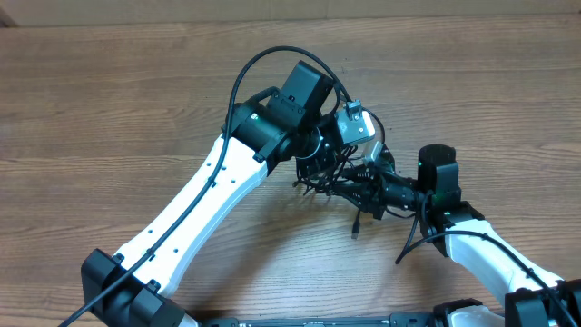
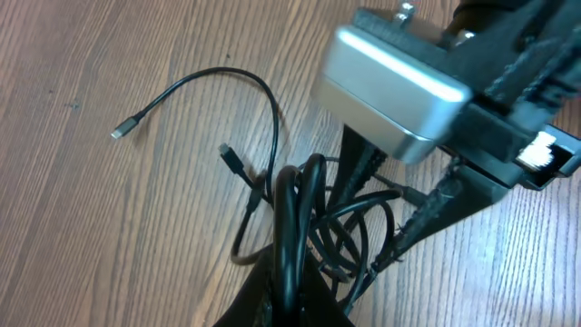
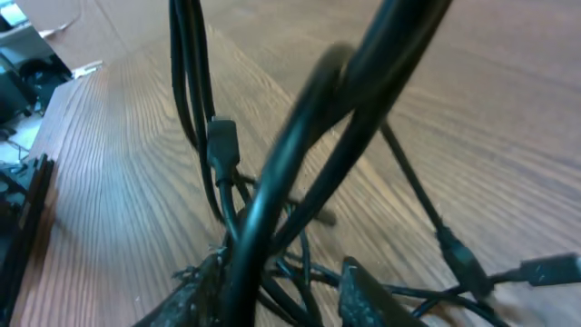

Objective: Untangle cables

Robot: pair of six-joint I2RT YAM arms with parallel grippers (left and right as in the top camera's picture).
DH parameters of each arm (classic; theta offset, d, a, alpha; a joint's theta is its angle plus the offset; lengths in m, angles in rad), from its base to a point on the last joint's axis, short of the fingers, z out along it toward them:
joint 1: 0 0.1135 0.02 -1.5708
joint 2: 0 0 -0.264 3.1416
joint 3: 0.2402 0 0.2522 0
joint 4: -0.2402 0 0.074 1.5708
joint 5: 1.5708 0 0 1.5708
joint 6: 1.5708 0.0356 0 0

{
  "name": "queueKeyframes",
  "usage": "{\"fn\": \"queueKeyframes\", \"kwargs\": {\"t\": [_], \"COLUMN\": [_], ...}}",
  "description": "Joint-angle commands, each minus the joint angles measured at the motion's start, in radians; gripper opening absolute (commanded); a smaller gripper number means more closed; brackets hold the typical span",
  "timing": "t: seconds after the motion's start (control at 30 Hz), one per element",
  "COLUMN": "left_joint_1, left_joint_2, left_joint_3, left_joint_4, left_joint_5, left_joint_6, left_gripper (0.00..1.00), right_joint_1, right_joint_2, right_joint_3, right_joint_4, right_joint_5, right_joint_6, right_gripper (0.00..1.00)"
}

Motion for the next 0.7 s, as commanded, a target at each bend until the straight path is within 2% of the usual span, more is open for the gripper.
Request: {"fn": "queueKeyframes", "kwargs": {"t": [0.0, 0.3, 0.5, 0.67], "left_joint_1": [-0.008, -0.008, -0.006, -0.006], "left_joint_2": [-0.003, -0.003, -0.003, -0.003], "left_joint_3": [0.02, 0.02, 0.02, 0.02], "left_joint_4": [0.008, 0.008, 0.006, 0.006], "left_joint_5": [0.035, 0.035, 0.032, -0.04], "left_joint_6": [-0.002, -0.012, -0.014, -0.096], "left_gripper": [0.04, 0.04, 0.04, 0.04], "right_joint_1": [0.005, 0.005, 0.005, 0.001], "right_joint_2": [0.004, 0.004, 0.003, -0.007], "right_joint_3": [0.008, 0.008, 0.008, 0.008], "right_joint_4": [-0.006, -0.001, 0.02, 0.083], "right_joint_5": [0.001, 0.002, -0.022, -0.142], "right_joint_6": [-0.005, -0.006, 0.008, 0.011], "right_gripper": [0.31, 0.04, 0.04, 0.04]}}
